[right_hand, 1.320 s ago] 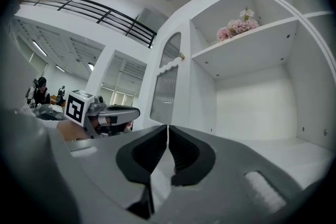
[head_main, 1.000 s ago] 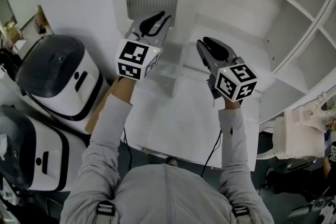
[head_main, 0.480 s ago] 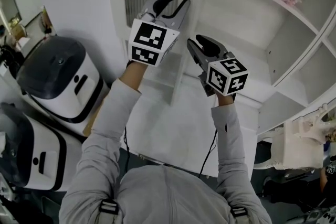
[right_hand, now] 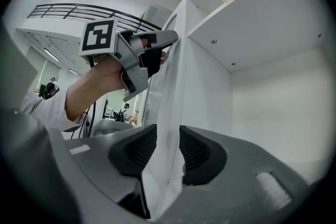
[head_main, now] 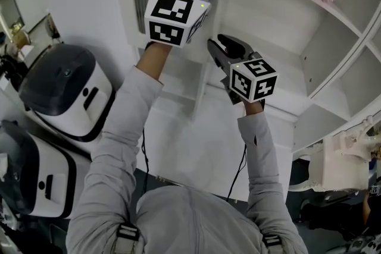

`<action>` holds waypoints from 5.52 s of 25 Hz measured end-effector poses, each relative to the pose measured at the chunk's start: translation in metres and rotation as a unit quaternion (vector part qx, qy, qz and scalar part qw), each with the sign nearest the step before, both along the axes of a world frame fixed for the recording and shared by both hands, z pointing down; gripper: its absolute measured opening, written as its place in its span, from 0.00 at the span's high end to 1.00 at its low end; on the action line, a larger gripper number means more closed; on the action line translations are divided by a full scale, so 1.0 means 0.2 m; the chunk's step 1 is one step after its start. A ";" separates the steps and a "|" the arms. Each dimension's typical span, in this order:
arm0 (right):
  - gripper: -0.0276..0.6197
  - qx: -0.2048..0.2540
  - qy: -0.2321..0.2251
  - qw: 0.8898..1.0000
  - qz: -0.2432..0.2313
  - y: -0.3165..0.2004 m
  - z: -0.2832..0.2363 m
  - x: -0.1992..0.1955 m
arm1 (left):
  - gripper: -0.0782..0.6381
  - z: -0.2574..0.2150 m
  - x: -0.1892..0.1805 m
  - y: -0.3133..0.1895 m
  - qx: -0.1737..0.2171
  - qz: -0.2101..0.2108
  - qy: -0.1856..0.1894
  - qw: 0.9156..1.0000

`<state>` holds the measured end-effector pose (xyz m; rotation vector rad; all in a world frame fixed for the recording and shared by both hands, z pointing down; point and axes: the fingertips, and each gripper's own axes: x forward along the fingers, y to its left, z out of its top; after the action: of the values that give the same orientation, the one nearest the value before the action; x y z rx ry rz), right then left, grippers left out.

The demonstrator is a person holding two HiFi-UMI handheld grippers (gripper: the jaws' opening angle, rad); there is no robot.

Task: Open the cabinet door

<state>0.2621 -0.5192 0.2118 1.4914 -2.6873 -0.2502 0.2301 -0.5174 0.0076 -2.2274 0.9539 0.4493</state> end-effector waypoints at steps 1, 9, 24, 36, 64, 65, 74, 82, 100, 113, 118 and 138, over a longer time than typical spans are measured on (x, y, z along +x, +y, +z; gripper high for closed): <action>0.74 -0.003 0.001 1.000 -0.001 0.00 0.01 0.00 | 0.69 -0.01 0.00 0.00 0.002 -0.002 0.005 1.000; 0.74 -0.006 0.001 1.000 0.000 -0.01 0.00 0.02 | 0.70 -0.04 0.00 0.00 0.024 -0.015 0.017 0.999; 0.74 -0.004 -0.001 1.000 -0.001 0.01 -0.02 0.03 | 0.76 -0.08 0.00 0.04 0.030 -0.014 0.052 0.998; 0.74 0.003 0.018 1.000 0.003 -0.01 -0.08 -0.05 | 0.76 -0.07 -0.05 0.11 0.012 -0.003 0.067 0.998; 0.84 -0.006 -0.016 1.000 0.005 0.39 -0.05 -0.47 | 0.76 -0.06 -0.47 0.49 0.018 0.065 0.063 0.996; 0.84 -0.006 -0.015 1.000 0.007 0.40 -0.05 -0.49 | 0.76 -0.06 -0.50 0.50 0.017 0.067 0.065 0.995; 0.84 -0.002 -0.018 1.000 0.021 0.52 -0.03 -0.68 | 0.75 -0.05 -0.68 0.58 -0.005 0.089 0.064 0.994; 0.84 0.011 -0.029 0.999 -0.024 0.58 -0.03 -0.80 | 0.75 -0.05 -0.79 0.62 -0.001 0.069 0.064 0.996; 0.81 0.043 -0.026 0.998 -0.046 0.65 -0.01 -1.36 | 0.75 -0.03 -1.33 0.65 -0.010 0.105 0.071 0.992; 0.81 0.054 0.010 0.998 0.026 0.49 -0.01 -1.87 | 0.82 0.00 -1.83 0.44 -0.037 0.133 0.102 0.985; 0.81 0.064 -0.004 0.996 0.061 0.45 -0.01 -1.92 | 0.83 0.06 -1.87 0.42 -0.033 0.153 0.071 0.985; 0.89 0.059 0.022 0.995 0.083 0.68 -0.01 -1.65 | 0.87 0.38 -1.88 0.56 -0.041 0.073 -0.012 0.996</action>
<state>-0.0684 -0.3824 0.2105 1.7087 -2.5366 -0.4334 -0.1459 -0.4061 0.0835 -2.3814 0.8138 0.4547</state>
